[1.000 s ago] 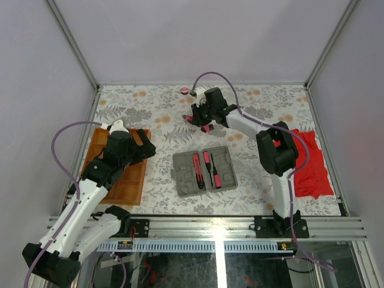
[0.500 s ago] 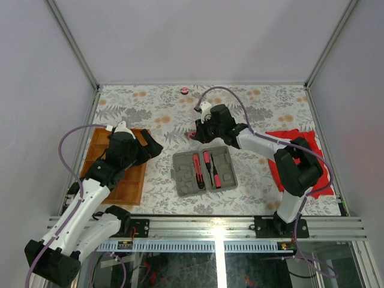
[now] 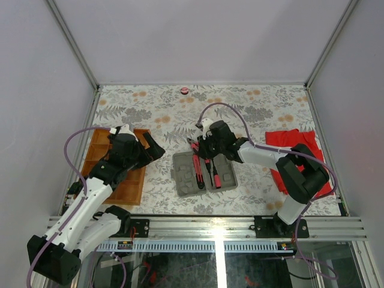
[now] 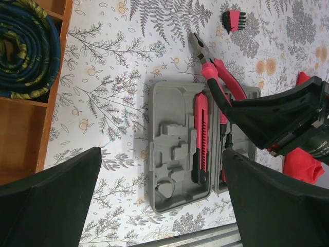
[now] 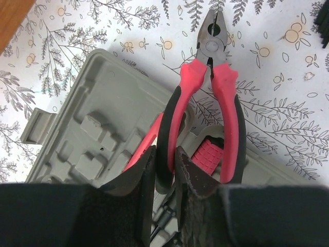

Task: Sort the tools into containers
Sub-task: Place the pliers at the center of the board, then pick up the pliers at the center of the board, then place the pliers in the storage box.

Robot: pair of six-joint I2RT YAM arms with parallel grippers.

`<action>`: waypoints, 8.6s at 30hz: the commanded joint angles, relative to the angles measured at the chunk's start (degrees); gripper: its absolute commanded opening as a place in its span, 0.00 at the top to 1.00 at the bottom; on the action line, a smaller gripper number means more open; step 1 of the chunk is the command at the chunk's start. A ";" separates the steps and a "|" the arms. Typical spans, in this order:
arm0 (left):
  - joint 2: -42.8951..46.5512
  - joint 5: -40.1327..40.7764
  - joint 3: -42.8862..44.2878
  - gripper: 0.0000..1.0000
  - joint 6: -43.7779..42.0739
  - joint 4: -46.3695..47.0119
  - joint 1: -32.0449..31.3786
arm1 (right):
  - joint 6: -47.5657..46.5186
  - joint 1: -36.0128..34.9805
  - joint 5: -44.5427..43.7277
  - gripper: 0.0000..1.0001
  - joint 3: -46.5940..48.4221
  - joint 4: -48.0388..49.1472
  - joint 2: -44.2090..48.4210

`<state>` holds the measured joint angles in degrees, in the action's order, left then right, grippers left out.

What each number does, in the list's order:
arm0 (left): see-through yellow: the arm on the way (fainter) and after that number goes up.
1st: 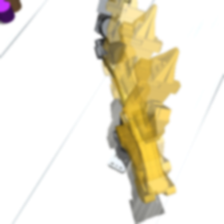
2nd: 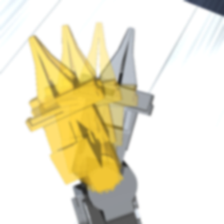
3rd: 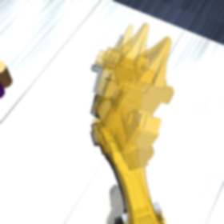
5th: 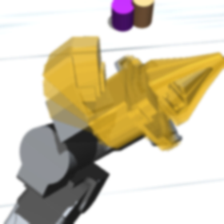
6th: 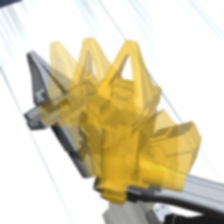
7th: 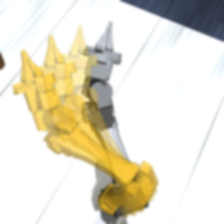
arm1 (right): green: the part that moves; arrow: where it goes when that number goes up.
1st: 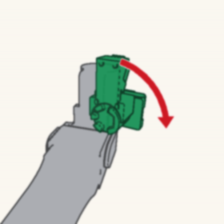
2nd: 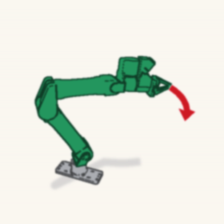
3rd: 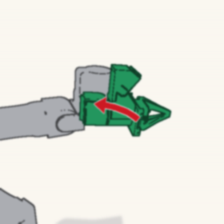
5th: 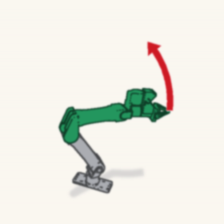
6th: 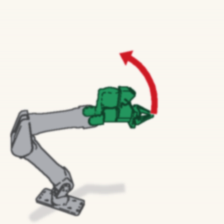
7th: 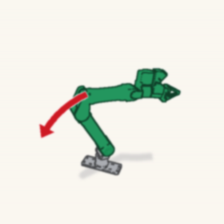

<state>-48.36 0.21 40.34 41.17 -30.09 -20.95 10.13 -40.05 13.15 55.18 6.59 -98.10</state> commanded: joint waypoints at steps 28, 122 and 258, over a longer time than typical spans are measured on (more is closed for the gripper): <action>1.00 -1.38 -0.99 0.00 -0.65 2.65 0.20 | -21.04 5.92 6.98 0.20 36.68 -30.80 -18.74; -3.97 -3.09 -4.10 0.00 0.29 7.04 0.31 | 9.11 0.15 -32.20 1.00 10.86 -26.99 13.60; -8.18 -7.93 -4.73 0.00 0.87 9.03 0.29 | 11.12 0.68 -24.09 0.75 6.02 -43.12 10.48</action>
<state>-56.51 -7.62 35.24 41.93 -23.09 -20.93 21.41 -39.44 -8.78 58.87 -39.59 -92.66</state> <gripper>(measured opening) 0.997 0.226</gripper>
